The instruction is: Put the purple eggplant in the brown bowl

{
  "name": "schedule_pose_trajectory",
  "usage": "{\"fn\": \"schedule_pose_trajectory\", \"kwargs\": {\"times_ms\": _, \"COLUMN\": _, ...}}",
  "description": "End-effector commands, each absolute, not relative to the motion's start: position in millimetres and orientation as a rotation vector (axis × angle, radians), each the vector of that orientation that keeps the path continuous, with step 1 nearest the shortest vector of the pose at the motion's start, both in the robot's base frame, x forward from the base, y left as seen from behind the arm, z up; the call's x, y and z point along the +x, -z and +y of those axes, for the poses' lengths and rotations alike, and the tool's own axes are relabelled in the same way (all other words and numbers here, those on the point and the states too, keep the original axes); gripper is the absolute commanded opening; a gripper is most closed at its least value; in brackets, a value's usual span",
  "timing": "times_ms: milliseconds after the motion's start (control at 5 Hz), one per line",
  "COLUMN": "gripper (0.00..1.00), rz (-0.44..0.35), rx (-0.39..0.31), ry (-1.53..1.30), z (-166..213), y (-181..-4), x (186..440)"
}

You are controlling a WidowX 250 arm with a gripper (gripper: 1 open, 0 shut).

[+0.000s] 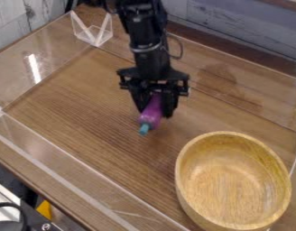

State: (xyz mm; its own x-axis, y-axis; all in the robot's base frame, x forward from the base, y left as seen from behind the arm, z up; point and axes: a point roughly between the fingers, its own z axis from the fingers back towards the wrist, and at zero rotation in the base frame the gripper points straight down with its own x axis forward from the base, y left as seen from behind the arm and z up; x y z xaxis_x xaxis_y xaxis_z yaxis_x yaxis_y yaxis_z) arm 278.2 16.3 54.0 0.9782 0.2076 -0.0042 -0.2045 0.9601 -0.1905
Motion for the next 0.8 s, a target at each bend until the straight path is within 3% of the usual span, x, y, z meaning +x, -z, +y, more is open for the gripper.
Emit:
{"fn": "schedule_pose_trajectory", "kwargs": {"times_ms": 0, "gripper": 0.0, "rz": -0.08, "rx": -0.204, "ry": -0.198, "z": 4, "y": -87.8, "x": 278}}
{"fn": "schedule_pose_trajectory", "kwargs": {"times_ms": 600, "gripper": 0.0, "rz": -0.075, "rx": -0.229, "ry": -0.151, "z": -75, "y": -96.7, "x": 247}}
